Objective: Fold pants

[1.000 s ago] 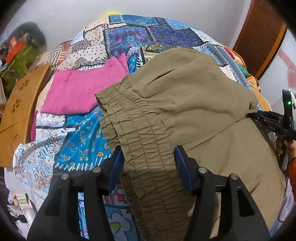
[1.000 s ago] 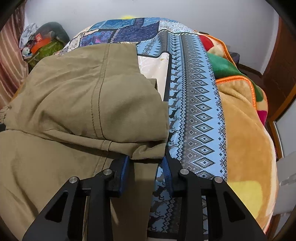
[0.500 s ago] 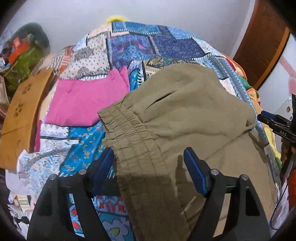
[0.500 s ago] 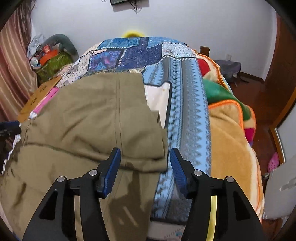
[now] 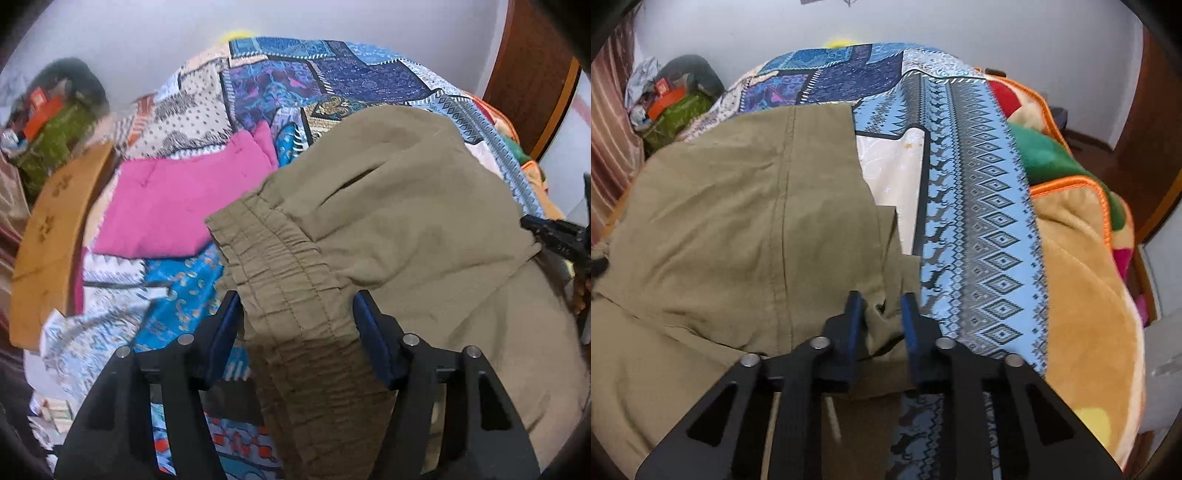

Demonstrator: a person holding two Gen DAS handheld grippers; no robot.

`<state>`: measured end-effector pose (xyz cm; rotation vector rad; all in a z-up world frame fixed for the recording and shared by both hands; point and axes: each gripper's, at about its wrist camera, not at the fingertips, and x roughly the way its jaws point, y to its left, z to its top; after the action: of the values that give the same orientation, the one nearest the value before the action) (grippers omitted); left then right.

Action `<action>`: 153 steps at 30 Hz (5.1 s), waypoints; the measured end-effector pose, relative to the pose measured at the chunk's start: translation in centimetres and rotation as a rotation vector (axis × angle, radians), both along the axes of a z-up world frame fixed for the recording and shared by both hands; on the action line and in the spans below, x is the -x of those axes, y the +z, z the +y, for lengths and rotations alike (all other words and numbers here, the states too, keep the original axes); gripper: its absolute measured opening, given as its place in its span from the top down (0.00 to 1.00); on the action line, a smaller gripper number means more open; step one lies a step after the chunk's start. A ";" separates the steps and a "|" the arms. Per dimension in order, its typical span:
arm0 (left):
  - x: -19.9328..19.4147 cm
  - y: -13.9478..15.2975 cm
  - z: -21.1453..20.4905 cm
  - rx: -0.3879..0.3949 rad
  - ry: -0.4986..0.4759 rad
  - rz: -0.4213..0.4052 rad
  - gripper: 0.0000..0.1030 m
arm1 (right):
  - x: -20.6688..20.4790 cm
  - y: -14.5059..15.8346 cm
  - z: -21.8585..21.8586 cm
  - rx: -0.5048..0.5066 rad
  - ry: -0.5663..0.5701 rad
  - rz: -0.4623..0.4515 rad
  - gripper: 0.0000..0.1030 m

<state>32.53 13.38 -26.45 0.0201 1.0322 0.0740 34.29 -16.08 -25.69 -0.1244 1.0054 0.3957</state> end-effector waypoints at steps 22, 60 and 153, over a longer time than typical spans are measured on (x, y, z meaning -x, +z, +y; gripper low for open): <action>1.5 4.1 4.6 0.018 0.057 -0.025 0.19 | -1.0 4.7 0.4 0.112 0.048 0.035 0.72; -7.5 -0.2 7.3 0.153 0.084 -0.025 0.49 | -12.3 3.0 10.5 0.066 0.045 -0.166 0.90; 9.9 3.3 -14.5 -0.148 -0.361 0.014 0.12 | 15.5 4.4 7.5 -0.048 0.409 -0.025 0.83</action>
<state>22.66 -1.17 -23.20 0.3406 1.0210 -0.1784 18.78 -8.62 -21.31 -0.2934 0.9442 0.7888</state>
